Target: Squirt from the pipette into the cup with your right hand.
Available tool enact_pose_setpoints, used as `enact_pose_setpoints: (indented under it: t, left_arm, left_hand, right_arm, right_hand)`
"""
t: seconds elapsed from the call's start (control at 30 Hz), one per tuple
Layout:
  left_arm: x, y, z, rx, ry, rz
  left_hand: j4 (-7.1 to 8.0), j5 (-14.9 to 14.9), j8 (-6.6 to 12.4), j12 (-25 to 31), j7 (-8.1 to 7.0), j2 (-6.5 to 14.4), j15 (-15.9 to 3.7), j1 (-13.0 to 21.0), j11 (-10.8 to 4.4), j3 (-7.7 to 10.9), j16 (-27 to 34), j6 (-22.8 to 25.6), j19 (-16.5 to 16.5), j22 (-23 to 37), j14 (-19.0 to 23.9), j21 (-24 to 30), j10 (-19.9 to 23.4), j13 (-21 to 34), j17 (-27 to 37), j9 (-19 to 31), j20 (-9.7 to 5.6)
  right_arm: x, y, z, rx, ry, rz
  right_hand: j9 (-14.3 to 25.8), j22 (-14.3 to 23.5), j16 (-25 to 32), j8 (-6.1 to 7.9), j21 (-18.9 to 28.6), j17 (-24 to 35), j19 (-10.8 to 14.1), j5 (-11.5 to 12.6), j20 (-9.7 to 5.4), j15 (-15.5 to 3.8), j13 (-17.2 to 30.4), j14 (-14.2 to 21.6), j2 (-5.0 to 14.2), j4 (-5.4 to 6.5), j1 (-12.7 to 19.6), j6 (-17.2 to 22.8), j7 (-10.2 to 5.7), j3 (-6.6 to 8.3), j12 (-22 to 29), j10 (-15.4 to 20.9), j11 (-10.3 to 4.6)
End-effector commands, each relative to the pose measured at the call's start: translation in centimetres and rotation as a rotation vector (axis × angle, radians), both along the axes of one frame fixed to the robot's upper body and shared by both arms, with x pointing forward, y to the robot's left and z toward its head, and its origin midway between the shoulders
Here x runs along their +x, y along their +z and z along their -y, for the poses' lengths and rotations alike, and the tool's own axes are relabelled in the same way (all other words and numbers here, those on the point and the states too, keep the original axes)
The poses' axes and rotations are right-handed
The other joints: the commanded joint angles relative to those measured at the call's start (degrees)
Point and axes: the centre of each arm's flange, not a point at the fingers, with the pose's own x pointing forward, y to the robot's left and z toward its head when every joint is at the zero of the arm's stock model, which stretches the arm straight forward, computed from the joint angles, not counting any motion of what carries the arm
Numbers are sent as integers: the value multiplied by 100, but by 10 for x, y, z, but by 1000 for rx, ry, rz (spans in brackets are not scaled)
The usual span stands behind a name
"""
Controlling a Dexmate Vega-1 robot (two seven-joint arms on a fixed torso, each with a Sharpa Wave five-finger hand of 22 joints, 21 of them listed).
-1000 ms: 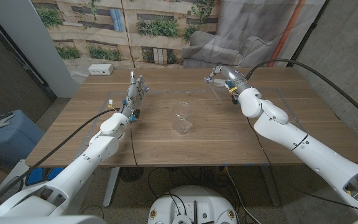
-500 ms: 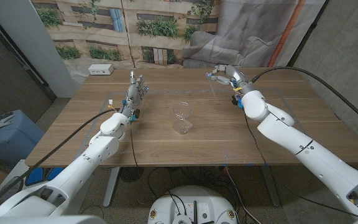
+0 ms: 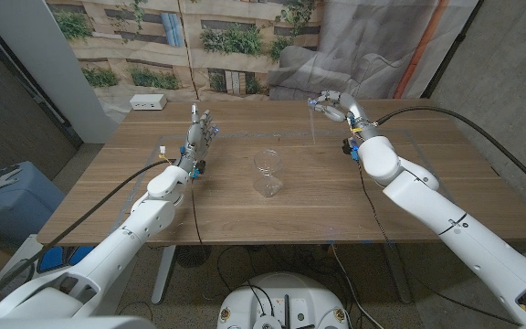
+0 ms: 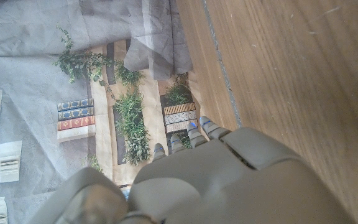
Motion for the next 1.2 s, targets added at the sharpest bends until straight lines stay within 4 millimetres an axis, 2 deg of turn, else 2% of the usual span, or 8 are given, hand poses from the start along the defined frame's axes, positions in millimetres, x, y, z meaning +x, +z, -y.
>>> enact_pose_setpoints:
  t: [0.03,0.37,1.2]
  left_arm:
    - [0,0,0,1,-1,0]
    - [0,0,0,1,-1,0]
    - [0,0,0,1,-1,0]
  left_hand:
    - [5,28,34,24,-33,245,-651,7,-16,-38,33,-36,-43,14,-51,30,-34,31,8,13,-520]
    - [4,28,34,27,-33,244,-653,7,-13,-38,35,-37,-33,14,-46,34,-25,31,8,13,-521]
    - [4,28,33,27,-32,244,-660,7,-17,-37,34,-37,-33,14,-48,34,-25,31,8,13,-522]
  right_arm:
    - [-18,-4,5,125,54,32]
    - [-30,-6,4,185,105,20]
    - [-43,-19,-31,237,260,30]
  right_hand:
    - [18,18,30,-15,-10,14,76,-18,2,-230,8,39,25,14,77,-15,5,-31,-18,24,15]
    - [17,18,38,-23,-10,21,87,-21,-11,-249,9,53,27,24,73,-16,11,-55,-28,15,13]
    - [15,20,55,-36,-11,41,112,-14,-32,-269,12,74,48,28,88,2,2,-98,-30,48,4]
